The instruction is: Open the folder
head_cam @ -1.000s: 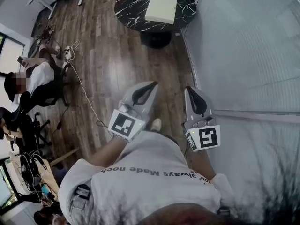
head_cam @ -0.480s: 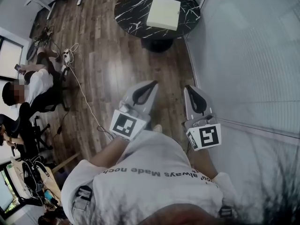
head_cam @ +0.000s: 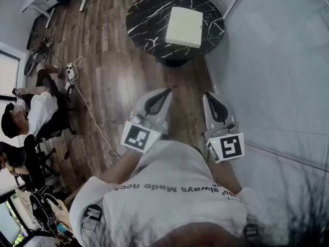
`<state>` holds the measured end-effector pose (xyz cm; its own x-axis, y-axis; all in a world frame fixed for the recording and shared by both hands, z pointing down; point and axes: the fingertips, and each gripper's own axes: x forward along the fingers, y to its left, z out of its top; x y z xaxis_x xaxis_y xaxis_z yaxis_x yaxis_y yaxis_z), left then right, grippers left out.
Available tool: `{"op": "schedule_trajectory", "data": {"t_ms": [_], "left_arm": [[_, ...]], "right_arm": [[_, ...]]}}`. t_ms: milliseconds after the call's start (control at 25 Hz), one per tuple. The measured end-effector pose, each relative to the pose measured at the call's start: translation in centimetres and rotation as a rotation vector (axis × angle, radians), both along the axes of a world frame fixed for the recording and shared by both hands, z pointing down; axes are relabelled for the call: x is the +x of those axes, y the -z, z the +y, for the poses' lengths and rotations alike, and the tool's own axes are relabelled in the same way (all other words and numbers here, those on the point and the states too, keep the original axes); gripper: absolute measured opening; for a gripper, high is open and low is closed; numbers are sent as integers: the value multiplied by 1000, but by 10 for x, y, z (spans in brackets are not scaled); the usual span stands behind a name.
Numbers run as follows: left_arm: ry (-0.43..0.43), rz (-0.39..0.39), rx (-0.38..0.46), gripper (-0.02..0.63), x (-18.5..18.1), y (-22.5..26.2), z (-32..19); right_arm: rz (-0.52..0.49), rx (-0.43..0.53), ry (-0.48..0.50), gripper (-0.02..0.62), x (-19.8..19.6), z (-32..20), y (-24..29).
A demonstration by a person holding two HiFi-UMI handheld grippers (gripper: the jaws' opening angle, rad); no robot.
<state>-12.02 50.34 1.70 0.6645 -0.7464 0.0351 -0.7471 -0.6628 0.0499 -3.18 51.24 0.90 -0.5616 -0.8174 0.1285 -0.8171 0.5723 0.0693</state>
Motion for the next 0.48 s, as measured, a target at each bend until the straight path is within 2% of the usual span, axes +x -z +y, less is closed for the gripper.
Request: {"op": "schedule_trajectory", "data": {"t_ms": [200, 480], "left_arm": [[-14, -5, -12, 3, -26, -6, -39], [-27, 13, -18, 3, -31, -10, -79]], "right_arm": [[7, -7, -24, 3, -21, -37, -4], [6, -18, -30, 3, -30, -75, -12]]}}
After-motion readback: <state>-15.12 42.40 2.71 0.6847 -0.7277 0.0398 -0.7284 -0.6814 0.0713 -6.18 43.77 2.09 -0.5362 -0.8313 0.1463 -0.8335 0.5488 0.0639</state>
